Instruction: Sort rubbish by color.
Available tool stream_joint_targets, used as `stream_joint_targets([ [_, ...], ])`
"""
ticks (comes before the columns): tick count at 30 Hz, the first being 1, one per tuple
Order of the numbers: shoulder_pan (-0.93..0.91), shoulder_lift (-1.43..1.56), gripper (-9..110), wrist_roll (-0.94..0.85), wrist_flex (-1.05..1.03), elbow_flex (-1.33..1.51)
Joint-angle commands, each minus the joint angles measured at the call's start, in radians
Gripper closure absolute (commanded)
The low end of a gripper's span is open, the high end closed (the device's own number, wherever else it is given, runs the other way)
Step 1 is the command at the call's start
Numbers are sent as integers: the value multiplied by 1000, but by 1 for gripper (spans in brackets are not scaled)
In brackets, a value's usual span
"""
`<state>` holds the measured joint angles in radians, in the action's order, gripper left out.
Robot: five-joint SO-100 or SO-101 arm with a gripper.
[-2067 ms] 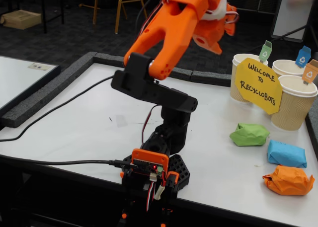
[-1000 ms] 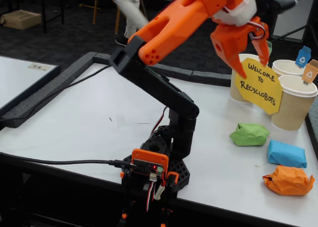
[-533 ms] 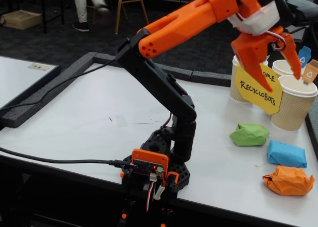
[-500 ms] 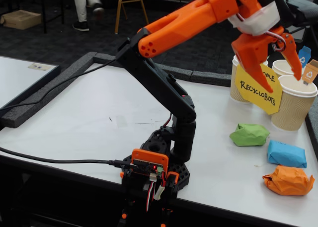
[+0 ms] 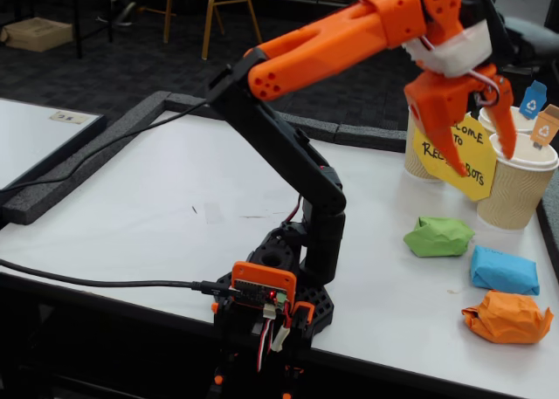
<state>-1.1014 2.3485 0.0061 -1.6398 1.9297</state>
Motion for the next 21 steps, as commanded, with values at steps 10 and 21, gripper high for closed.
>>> stream_joint_targets([
  [10, 135, -49, 85, -106, 146, 54],
  [21, 161, -91, 87, -623, 199, 216],
])
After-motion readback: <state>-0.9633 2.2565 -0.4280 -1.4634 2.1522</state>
